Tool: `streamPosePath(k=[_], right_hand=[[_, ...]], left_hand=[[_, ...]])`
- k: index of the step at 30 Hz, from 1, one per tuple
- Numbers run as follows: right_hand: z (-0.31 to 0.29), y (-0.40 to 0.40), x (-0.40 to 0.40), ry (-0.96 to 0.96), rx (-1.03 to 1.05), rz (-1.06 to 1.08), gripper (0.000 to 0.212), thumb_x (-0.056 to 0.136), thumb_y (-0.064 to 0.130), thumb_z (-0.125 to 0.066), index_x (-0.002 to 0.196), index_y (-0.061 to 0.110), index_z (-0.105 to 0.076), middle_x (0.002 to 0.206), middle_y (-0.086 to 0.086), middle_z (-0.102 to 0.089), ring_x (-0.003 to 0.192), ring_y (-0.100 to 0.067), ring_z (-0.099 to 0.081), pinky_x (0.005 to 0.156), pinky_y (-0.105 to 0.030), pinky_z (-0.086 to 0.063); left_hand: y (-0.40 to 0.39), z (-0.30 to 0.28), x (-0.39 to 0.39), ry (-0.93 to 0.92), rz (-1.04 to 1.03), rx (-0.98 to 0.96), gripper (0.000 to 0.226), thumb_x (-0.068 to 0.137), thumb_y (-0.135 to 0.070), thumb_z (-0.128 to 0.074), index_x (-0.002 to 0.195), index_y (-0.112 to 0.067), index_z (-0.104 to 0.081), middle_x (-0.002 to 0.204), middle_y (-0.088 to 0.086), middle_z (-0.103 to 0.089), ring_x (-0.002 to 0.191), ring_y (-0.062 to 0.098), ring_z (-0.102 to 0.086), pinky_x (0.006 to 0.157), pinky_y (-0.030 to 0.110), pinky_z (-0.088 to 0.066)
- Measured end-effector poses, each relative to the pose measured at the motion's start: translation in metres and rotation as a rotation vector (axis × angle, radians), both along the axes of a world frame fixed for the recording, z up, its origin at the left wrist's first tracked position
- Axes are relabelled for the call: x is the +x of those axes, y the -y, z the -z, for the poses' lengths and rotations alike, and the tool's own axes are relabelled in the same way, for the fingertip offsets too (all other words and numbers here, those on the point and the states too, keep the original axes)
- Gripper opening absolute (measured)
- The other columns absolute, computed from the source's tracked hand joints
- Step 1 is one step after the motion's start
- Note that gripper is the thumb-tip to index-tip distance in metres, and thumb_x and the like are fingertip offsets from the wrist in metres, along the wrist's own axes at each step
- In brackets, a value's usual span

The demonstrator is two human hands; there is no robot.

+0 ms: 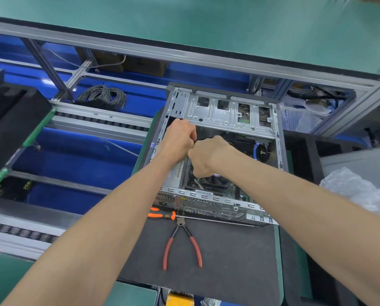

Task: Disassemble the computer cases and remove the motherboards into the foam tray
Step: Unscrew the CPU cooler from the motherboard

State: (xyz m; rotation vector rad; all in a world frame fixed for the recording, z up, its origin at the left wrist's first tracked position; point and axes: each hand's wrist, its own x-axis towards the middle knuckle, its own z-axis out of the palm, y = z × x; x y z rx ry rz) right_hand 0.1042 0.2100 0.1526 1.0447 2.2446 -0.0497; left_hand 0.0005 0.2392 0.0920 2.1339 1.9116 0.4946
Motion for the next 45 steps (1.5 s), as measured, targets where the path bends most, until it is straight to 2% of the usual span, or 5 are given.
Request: streamPosePath(k=[5, 14, 21, 29, 45], right_hand=[[0.000, 0.005, -0.005, -0.120, 0.159, -0.383, 0.032, 0.081, 0.019, -0.064, 0.066, 0.018, -0.036, 0.063, 0.003, -0.039, 0.053, -0.014, -0.035, 0.051, -0.031, -0.029], [-0.007, -0.009, -0.001, -0.004, -0.225, 0.230, 0.023, 0.090, 0.017, -0.042, 0.073, 0.009, -0.056, 0.071, -0.006, -0.060, 0.061, -0.019, -0.055, 0.058, -0.031, -0.045], [0.003, 0.015, -0.005, -0.106, 0.185, -0.483, 0.020, 0.082, 0.018, -0.065, 0.082, 0.021, -0.045, 0.064, 0.004, -0.039, 0.057, -0.016, -0.041, 0.057, -0.035, -0.037], [-0.009, -0.008, 0.003, -0.312, -0.217, 0.491, 0.021, 0.088, 0.013, -0.042, 0.075, 0.005, -0.056, 0.079, -0.015, -0.064, 0.063, -0.027, -0.069, 0.057, -0.027, -0.051], [0.015, 0.018, 0.014, -0.507, 0.232, -0.007, 0.033, 0.070, 0.014, -0.060, 0.053, 0.014, -0.032, 0.054, -0.004, -0.037, 0.044, -0.017, -0.031, 0.051, -0.031, -0.036]], left_hand=[[-0.007, -0.003, 0.000, -0.080, 0.042, -0.091, 0.017, 0.097, -0.007, -0.054, 0.098, -0.008, -0.071, 0.108, 0.009, -0.063, 0.107, 0.025, -0.052, 0.084, 0.028, -0.042], [0.001, 0.002, -0.002, 0.041, -0.006, 0.017, 0.028, 0.084, 0.010, -0.053, 0.082, -0.010, -0.071, 0.095, 0.004, -0.064, 0.101, 0.022, -0.052, 0.085, 0.031, -0.044], [-0.010, 0.000, -0.001, -0.077, 0.048, -0.106, 0.013, 0.089, -0.007, -0.063, 0.089, -0.014, -0.073, 0.090, -0.003, -0.050, 0.100, 0.020, -0.048, 0.076, 0.025, -0.035], [0.000, 0.006, -0.002, 0.017, 0.011, 0.046, 0.022, 0.089, -0.002, -0.059, 0.074, -0.018, -0.062, 0.085, -0.005, -0.052, 0.091, 0.015, -0.042, 0.076, 0.023, -0.033], [0.003, 0.003, -0.009, 0.225, 0.130, -0.170, 0.030, 0.072, 0.000, -0.055, 0.063, -0.026, -0.064, 0.065, -0.010, -0.062, 0.066, 0.014, -0.057, 0.056, 0.033, -0.043]])
